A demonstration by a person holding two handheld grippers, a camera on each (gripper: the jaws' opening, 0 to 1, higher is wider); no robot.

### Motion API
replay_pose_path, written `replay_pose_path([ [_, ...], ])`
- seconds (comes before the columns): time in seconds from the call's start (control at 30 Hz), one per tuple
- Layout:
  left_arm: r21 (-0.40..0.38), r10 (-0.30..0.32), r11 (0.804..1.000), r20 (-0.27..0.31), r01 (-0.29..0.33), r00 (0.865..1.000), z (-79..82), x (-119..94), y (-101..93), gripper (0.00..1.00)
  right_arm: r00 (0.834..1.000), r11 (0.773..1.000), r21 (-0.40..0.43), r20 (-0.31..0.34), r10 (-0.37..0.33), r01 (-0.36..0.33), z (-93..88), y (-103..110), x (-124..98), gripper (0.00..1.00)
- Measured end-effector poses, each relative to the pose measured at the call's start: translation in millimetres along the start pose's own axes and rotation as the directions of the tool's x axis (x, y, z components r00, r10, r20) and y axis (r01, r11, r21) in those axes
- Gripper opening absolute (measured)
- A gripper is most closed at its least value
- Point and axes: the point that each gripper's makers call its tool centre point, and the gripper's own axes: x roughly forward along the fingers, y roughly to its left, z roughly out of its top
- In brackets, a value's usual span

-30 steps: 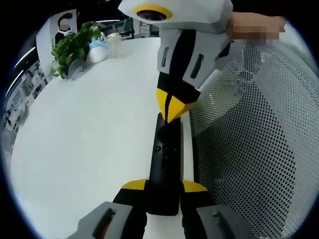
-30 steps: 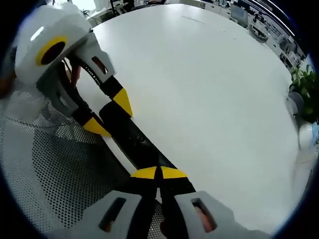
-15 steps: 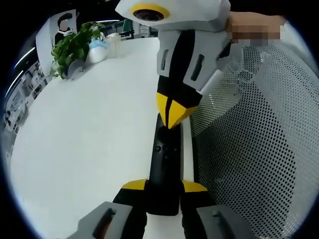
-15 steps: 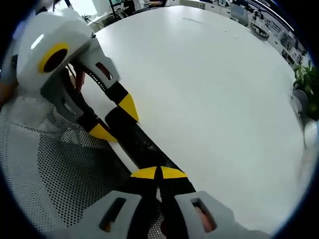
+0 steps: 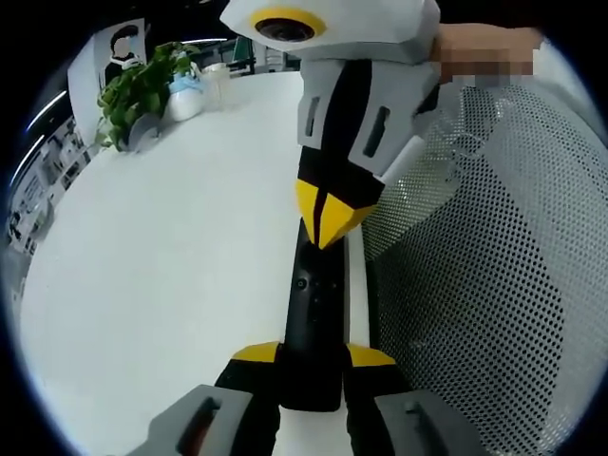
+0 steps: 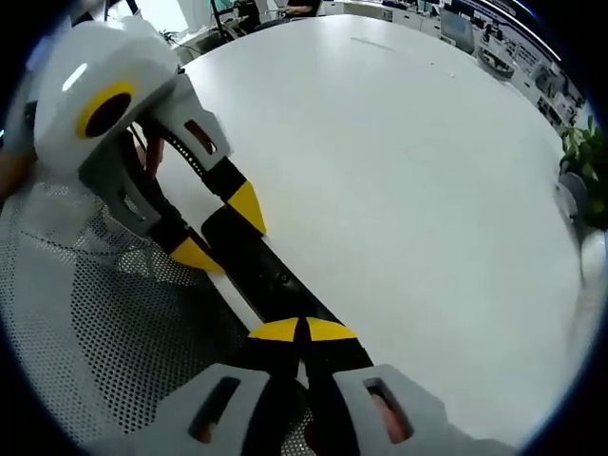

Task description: Press the specified remote control buttons in sequence, fully releasing each button before pressing the next.

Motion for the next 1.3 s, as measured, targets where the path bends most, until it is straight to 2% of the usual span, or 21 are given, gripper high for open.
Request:
replay_pose_path([
  [0.57, 0.001, -0.001, 1.0, 0.003, 0.001, 1.0, 0.0, 0.1, 0.1, 0.25, 1.0, 1.0, 0.008, -0.001, 0.007, -0.007, 0.9, 0.7, 0.9, 0.0],
  [0.77, 0.0, -0.001, 1.0, 0.006, 0.001, 1.0, 0.2, 0.1, 0.3, 0.25, 1.0, 0.999, 0.044, -0.003, 0.021, -0.021, 0.9, 0.1, 0.7, 0.0],
  [1.3, -0.002, -0.001, 1.0, 0.009, 0.002, 1.0, 0.6, 0.4, 0.2, 0.25, 1.0, 1.0, 0.025, 0.0, 0.007, -0.007, 2.2, -1.1, 0.6, 0.0],
])
